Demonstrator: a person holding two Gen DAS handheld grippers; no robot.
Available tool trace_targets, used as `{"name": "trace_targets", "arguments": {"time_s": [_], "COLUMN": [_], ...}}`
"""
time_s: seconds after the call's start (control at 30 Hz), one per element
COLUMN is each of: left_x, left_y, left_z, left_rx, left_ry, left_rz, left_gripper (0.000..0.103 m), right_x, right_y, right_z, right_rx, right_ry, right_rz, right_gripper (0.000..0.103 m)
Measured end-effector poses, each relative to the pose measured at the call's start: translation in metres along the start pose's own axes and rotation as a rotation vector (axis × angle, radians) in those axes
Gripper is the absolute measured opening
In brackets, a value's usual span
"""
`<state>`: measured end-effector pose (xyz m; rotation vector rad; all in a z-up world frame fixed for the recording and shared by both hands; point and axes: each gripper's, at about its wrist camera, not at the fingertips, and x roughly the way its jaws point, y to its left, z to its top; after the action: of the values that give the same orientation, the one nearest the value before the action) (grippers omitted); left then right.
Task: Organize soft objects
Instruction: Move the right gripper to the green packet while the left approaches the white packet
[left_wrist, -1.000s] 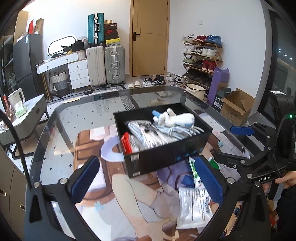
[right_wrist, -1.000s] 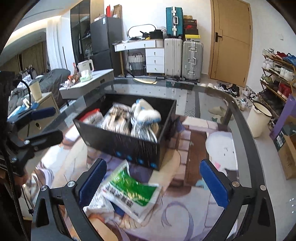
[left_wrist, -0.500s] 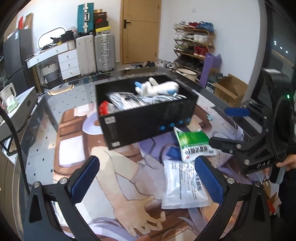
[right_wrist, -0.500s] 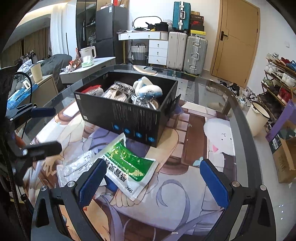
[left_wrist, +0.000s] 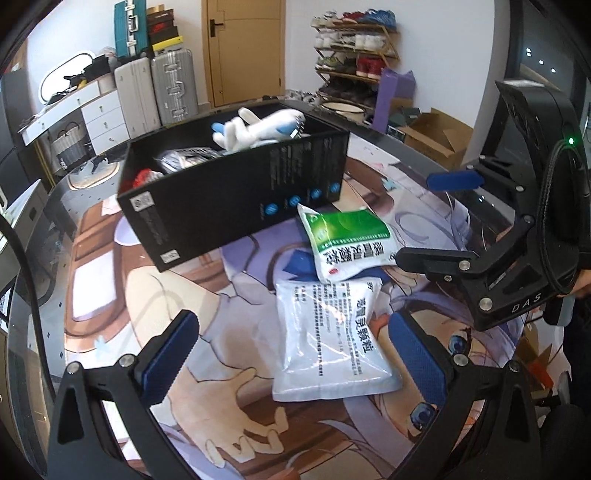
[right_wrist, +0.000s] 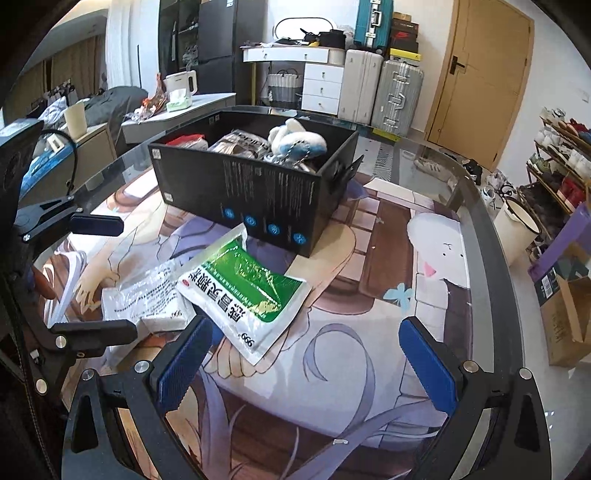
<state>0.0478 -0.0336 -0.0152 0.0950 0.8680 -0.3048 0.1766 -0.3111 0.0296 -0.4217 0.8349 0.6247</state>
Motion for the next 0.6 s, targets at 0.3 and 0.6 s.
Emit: {"name": "trace_targets", "arguments": {"time_s": [0.3,0.6], "left_x": [0.013,0.015], "left_y": [0.003,0.016], "left_z": [-0.001,-0.004], "left_rx": [-0.018,-0.036], "left_ry": [0.078,0.091], "left_rz": [0.017,0.054], "left_gripper": [0.103,0.103], "right_x": [0.018,0.035], "right_y": [0.012,0.010], "right_z": [0.002,0.017], "right_rx": [-0.090,-0.111], "right_ry": [0.048,0.063], "right_rz": [0.030,0.087], "right_gripper": [0.102,0.102]}}
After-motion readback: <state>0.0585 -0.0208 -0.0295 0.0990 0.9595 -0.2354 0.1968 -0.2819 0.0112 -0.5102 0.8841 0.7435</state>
